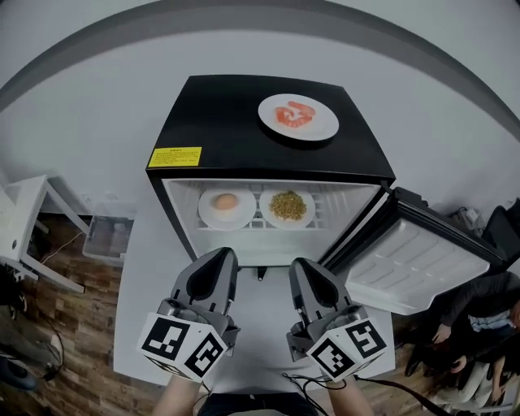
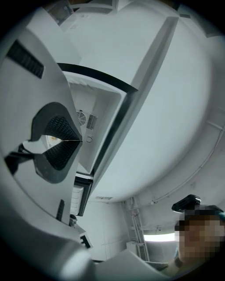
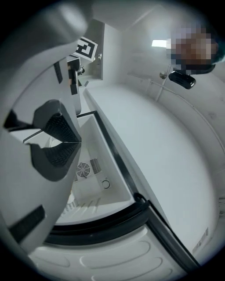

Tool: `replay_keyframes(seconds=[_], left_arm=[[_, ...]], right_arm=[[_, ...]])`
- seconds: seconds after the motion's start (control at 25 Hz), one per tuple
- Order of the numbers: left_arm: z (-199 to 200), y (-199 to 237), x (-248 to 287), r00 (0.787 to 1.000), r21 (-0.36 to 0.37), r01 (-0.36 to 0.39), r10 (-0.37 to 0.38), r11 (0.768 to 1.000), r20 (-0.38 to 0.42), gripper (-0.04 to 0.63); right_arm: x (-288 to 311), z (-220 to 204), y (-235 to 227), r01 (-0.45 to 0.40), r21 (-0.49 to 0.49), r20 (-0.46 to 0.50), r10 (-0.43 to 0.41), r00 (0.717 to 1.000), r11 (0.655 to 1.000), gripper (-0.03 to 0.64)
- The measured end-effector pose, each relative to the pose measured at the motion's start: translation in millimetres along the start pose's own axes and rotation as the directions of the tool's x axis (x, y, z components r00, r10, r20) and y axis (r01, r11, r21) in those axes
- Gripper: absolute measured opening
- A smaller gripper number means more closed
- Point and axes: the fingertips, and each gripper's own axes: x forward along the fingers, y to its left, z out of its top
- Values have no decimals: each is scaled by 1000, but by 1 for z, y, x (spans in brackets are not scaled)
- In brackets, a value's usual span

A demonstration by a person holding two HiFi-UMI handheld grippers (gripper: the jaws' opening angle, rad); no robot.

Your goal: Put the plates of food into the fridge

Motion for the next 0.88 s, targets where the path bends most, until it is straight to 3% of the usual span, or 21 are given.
replay_keyframes(seconds=[0.24,0.36,0.48,0.56,0.64,0.72,0.88], left_arm=[[88,-18,17,994,78,89,-93,993,51,9],[120,-28,35,989,149,145,-146,978,-1,9],[147,-29,63,977,163,203,-189,966,-96,9],[158,-24,85,966,143,214,-188,966,-176,9],[163,-16,109,948,131,209,-168,969,-269,9],[163,-4,134,921,98,187,-140,977,-363,11],[159,29,177,858,-94,88,-124,992,-498,11]], right_arm=[[15,92,2,-49,56,19,48,999,997,15],[23,138,-3,-70,73,8,70,998,995,15],[44,179,-5,-150,8,-65,151,986,989,15],[62,195,-10,-197,30,-142,199,970,980,15],[74,195,-35,-123,160,-237,160,958,979,15],[87,196,-60,-69,290,-320,164,933,955,15],[115,205,-92,-87,418,-418,277,865,904,17]])
